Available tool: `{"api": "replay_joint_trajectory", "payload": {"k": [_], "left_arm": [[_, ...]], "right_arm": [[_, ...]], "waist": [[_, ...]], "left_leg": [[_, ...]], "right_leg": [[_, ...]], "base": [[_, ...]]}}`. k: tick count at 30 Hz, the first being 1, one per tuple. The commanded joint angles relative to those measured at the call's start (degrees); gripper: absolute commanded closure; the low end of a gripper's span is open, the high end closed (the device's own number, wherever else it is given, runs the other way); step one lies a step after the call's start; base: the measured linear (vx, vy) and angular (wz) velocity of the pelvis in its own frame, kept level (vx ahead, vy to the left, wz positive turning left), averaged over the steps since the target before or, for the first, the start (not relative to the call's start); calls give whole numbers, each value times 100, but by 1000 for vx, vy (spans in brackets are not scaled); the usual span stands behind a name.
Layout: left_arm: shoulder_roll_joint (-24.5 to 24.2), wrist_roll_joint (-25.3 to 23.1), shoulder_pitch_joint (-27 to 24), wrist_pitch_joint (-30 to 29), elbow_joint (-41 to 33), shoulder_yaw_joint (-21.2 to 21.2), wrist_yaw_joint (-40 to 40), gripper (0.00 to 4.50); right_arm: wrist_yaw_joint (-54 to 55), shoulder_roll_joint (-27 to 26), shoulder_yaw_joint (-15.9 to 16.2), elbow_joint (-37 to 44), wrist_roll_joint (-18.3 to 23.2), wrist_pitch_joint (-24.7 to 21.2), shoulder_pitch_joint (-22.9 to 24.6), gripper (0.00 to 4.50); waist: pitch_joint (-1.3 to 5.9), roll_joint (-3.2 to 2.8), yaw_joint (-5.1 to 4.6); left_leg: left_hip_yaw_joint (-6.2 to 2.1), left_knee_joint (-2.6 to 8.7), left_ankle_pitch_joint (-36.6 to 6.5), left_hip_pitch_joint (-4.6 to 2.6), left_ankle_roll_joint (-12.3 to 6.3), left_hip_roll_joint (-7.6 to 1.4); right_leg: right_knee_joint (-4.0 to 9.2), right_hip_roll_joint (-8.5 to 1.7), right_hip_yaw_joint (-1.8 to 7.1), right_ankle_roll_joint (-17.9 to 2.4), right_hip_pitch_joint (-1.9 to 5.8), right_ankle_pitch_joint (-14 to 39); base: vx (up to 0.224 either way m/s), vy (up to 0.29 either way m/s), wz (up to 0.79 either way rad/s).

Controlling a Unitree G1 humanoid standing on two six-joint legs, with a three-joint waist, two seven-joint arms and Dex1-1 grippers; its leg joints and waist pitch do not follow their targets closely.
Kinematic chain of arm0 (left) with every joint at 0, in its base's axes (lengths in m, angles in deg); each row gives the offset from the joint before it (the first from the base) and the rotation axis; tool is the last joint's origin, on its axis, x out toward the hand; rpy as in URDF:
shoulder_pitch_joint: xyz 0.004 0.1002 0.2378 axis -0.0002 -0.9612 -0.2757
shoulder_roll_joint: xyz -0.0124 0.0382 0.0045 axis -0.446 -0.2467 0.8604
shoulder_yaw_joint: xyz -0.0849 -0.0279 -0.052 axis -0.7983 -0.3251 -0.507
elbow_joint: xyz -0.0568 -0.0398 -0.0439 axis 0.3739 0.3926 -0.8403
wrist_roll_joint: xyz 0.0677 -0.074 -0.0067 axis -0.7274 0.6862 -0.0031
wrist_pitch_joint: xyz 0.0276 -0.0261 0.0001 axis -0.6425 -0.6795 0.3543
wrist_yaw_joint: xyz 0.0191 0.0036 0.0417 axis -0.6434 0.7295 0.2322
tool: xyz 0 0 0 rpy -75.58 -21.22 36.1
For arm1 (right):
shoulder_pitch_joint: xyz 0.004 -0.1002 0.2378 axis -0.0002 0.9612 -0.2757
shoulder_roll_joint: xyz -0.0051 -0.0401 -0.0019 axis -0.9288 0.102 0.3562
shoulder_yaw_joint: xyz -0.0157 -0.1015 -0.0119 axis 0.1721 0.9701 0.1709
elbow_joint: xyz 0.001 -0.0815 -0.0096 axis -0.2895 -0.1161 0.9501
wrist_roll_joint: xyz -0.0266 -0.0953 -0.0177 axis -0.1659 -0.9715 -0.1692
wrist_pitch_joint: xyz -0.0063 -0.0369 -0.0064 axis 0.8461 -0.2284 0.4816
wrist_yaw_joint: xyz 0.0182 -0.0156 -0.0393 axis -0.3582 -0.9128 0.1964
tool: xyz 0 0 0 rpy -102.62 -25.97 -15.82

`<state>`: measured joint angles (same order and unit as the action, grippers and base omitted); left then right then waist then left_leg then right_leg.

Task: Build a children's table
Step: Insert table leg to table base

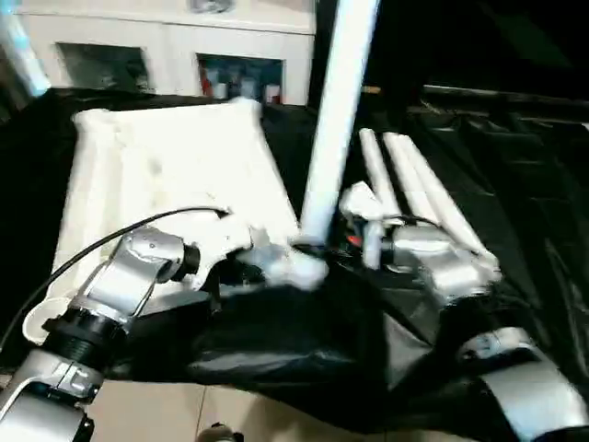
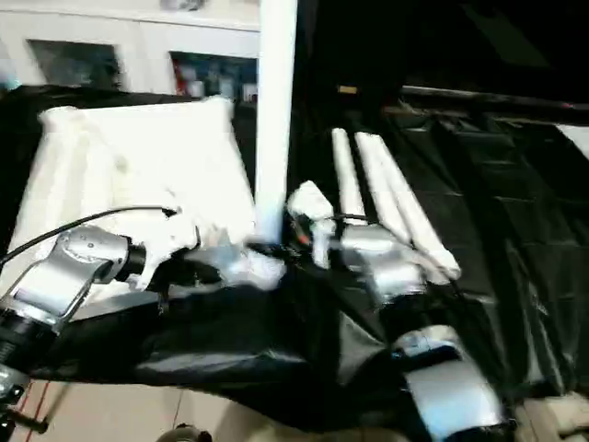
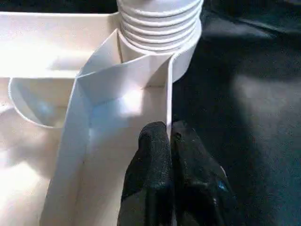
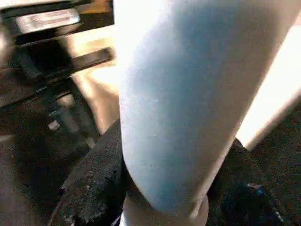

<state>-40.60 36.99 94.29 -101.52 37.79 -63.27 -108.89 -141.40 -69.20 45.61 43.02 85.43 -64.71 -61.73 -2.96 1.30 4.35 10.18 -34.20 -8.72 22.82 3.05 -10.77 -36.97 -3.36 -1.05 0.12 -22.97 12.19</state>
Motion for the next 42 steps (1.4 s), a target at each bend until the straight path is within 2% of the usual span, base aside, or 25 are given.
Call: {"api": "replay_joint_trajectory", "payload": {"k": [1,2,3,4,6,7,8,9,10,12,16,18,26,28,30,32,34,37,40,41,42], "left_arm": [[89,200,138,-52,-568,-192,-36,450],[190,155,172,-320,-632,-257,204,450],[296,118,211,-583,-693,-315,427,450],[296,118,211,-583,-693,-315,427,450],[612,-1,305,-1154,-801,-376,948,450],[789,-81,339,-1442,-871,-337,1229,450],[882,-123,349,-1589,-912,-312,1373,450],[902,-132,351,-1618,-920,-305,1400,450],[1169,-259,363,-1952,-1009,-184,1705,450],[1382,-325,368,-2210,-1074,-105,1936,450],[1492,-318,400,-2245,-1044,-91,2069,450],[1514,-324,408,-2306,-1067,-96,2119,450],[1514,-374,408,-2506,-1179,-105,2242,450],[1449,-358,403,-2431,-1180,-90,2226,450],[1389,-331,391,-2402,-1207,-55,2153,450],[1337,-310,375,-2404,-1233,-30,2078,450],[1310,-287,371,-2373,-1244,-34,2032,450],[1272,-238,361,-2251,-1285,-32,1942,450],[1185,-205,333,-1957,-1336,14,1813,450],[1173,-197,328,-1969,-1347,14,1812,450],[1095,-166,297,-1731,-1376,57,1679,450]], "right_arm": [[559,77,55,-529,-394,-192,244,262],[875,-28,36,-559,-438,-220,270,262],[1214,-137,21,-614,-483,-282,278,262],[1214,-137,21,-614,-483,-282,278,262],[1892,-475,-34,-784,-503,-490,232,262],[2226,-684,-71,-923,-507,-585,160,262],[2380,-789,-87,-989,-509,-624,122,262],[2409,-809,-92,-1004,-507,-636,112,262],[2782,-1068,-166,-1198,-459,-811,-44,262],[3085,-1257,-275,-1330,-374,-1004,-183,262],[3238,-1361,-324,-1380,-333,-1068,-297,262],[3285,-1384,-345,-1395,-361,-1066,-315,262],[3381,-1451,-420,-1484,-455,-999,-402,262],[3436,-1460,-516,-1488,-414,-978,-437,206],[3428,-1451,-558,-1469,-402,-962,-453,206],[3387,-1438,-594,-1428,-367,-949,-467,175],[3280,-1420,-596,-1373,-362,-868,-476,160],[3148,-1404,-622,-1266,-362,-781,-484,121],[2825,-1345,-591,-1018,-350,-736,-460,97],[2769,-1330,-578,-968,-356,-723,-449,86],[2535,-1251,-509,-719,-343,-776,-382,77]], "waist": [[324,-99,-9],[328,-121,-18],[320,-114,-47],[324,-112,-51],[317,-148,-80],[323,-133,-99],[318,-169,-85],[309,-148,-109],[317,-169,-105],[282,-152,-138],[274,-121,-147],[259,-138,-140],[261,-147,-159],[260,-149,-164],[272,-175,-175],[290,-162,-175],[297,-176,-163],[310,-172,-128],[341,-157,-74],[352,-155,-50],[359,-141,-39]], "left_leg": [[-140,526,-2248,-170,376,-232],[-131,514,-2216,-177,369,-229],[-116,508,-2220,-187,367,-225],[-121,504,-2194,-189,357,-219],[-122,499,-2161,-183,370,-217],[-123,502,-2192,-187,369,-212],[-134,506,-2220,-192,379,-211],[-131,503,-2318,-189,371,-201],[-132,499,-2356,-204,390,-206],[-146,513,-2579,-217,399,-202],[-172,520,-2809,-219,412,-188],[-181,525,-2961,-243,424,-189],[-204,558,-3118,-233,460,-190],[-205,564,-3150,-239,460,-188],[-211,575,-3161,-245,473,-191],[-197,586,-2997,-213,469,-188],[-165,574,-2830,-230,420,-196],[-136,568,-2523,-218,358,-196],[-106,545,-2096,-193,258,-193],[-90,532,-1867,-185,211,-197],[-82,522,-1599,-158,141,-190]], "right_leg": [[534,-431,178,-1165,153,1659],[522,-422,186,-1179,142,1546],[527,-409,193,-1226,123,1447],[527,-410,190,-1246,126,1428],[533,-404,191,-1287,128,1322],[534,-400,190,-1276,136,1383],[536,-404,186,-1264,137,1426],[562,-397,185,-1235,128,1540],[551,-403,190,-1231,124,1554],[590,-395,187,-1143,98,1871],[652,-407,186,-943,78,2306],[679,-405,187,-887,42,2455],[692,-402,181,-816,26,2474],[698,-394,177,-806,19,2465],[698,-389,176,-838,26,2344],[678,-387,173,-885,65,2062],[666,-382,186,-977,58,1720],[649,-384,196,-1049,93,1425],[626,-387,202,-1110,143,1042],[599,-380,199,-1163,158,754],[572,-373,187,-1211,198,467]], "base": [[0,0,0],[0,0,0],[0,0,0],[0,0,0],[0,0,0],[0,0,0],[0,0,0],[0,0,0],[0,0,0],[0,0,0],[0,0,0],[0,0,0],[0,0,0],[0,0,0],[0,0,0],[0,0,0],[0,0,0],[0,0,0],[0,0,0],[0,0,0],[0,0,0]]}}
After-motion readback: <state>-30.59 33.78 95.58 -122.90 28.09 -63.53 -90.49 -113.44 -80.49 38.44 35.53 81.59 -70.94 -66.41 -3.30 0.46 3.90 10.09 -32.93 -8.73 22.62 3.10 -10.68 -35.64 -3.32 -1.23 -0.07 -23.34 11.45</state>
